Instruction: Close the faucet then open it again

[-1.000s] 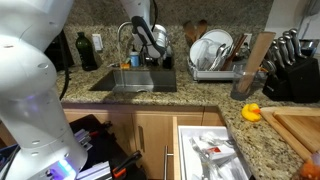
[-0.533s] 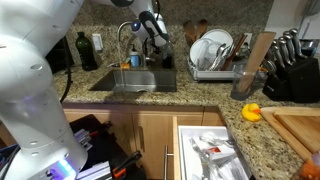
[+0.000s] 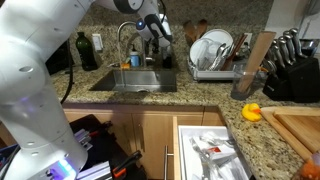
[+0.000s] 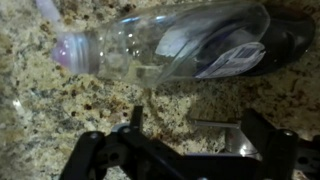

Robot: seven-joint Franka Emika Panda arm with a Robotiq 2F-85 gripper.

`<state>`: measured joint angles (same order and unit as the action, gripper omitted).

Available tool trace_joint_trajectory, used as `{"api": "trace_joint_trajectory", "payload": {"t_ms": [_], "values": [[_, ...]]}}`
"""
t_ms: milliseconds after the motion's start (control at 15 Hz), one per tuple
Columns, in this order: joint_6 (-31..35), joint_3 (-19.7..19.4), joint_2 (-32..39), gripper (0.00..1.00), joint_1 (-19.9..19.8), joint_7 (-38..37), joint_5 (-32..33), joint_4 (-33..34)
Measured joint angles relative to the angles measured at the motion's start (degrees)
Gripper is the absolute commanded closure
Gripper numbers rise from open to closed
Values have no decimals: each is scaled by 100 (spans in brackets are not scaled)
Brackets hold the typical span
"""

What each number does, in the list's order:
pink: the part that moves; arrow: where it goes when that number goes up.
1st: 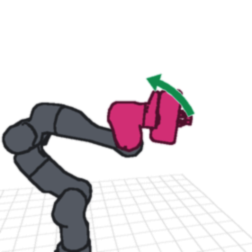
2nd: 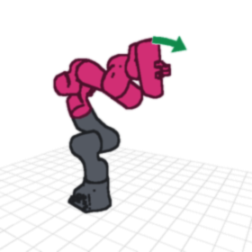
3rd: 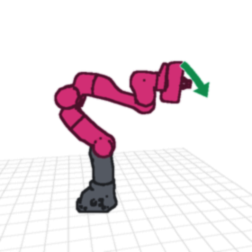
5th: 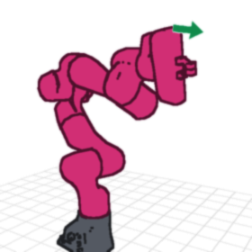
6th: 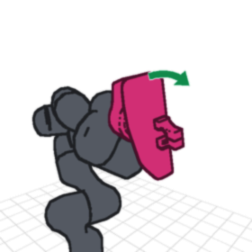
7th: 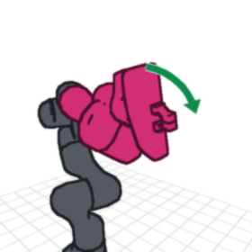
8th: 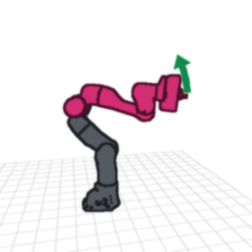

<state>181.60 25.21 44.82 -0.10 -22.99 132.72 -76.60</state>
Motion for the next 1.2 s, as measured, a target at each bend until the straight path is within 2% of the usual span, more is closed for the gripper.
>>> {"api": "trace_joint_trajectory", "payload": {"t_ms": [200,533,667,933,1067,1200], "values": [[141,230,374,0,-324,-148,3,110],[140,240,511,0,-312,-148,-28,148],[134,-108,525,0,-52,33,-107,149],[104,-1036,717,0,822,740,-314,374],[63,-1234,830,0,1083,896,-342,560],[62,-1262,843,0,1127,908,-342,598]]}}
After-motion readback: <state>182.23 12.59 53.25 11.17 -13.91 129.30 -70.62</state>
